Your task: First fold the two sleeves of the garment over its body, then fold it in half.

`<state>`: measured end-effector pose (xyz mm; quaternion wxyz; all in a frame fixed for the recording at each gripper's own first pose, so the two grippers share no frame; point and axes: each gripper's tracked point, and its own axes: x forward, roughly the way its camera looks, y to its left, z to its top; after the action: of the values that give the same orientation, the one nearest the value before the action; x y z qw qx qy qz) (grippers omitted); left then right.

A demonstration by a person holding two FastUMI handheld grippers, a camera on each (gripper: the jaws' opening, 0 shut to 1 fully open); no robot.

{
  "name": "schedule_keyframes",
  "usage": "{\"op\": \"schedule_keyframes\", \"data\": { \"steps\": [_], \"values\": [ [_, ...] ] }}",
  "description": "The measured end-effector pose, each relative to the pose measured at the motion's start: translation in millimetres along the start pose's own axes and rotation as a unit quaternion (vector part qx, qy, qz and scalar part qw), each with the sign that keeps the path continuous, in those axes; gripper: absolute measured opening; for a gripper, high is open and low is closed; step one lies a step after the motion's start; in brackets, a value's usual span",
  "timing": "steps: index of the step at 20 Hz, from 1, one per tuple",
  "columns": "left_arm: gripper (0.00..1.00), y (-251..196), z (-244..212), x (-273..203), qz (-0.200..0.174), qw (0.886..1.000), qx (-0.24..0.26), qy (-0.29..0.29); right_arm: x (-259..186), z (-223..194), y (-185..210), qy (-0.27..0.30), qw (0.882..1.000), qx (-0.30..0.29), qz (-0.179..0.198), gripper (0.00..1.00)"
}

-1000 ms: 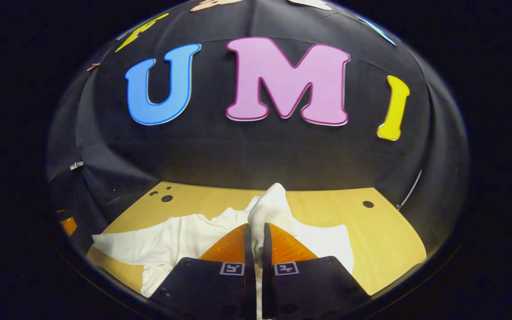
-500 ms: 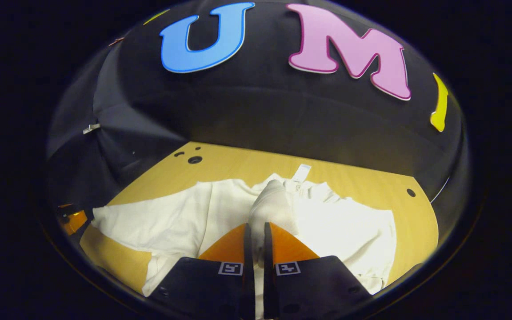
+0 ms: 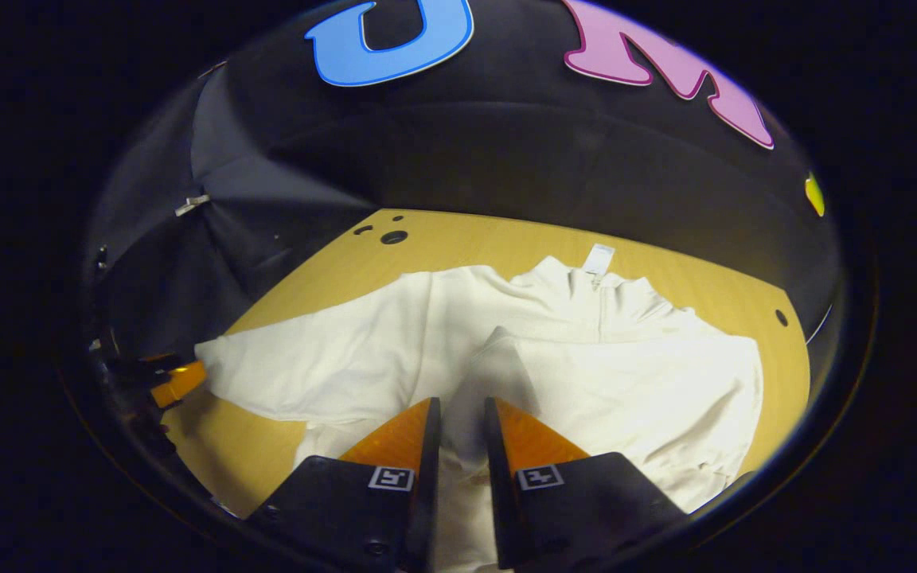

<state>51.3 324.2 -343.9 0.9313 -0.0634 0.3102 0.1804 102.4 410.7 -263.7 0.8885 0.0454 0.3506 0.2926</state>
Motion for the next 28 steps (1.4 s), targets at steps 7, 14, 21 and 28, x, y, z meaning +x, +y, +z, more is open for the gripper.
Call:
{"op": "schedule_keyframes", "data": {
  "steps": [7, 14, 21, 28],
  "values": [
    [0.98, 2.1, -23.7, 16.4, 0.011, 0.999, -0.011, 0.052, -50.8, 6.0, 49.5, -0.012, 0.995, 0.021, 0.097, 0.74],
    [0.65, -24.4, -19.7, 19.1, -0.049, 0.997, 0.025, 0.049, -130.6, 4.2, -32.1, -0.051, 0.995, 0.076, 0.037, 0.74],
    [0.12, -34.8, 14.7, -0.1, -0.034, 0.999, 0.033, 0.023, -194.0, -12.5, -124.4, -0.087, 0.991, 0.090, -0.050, 0.74],
    [0.12, -113.5, 101.0, -71.7, -0.076, 0.993, 0.038, -0.080, -225.3, -35.7, -180.9, -0.091, 0.987, 0.108, -0.083, 0.74]
  ]
}}
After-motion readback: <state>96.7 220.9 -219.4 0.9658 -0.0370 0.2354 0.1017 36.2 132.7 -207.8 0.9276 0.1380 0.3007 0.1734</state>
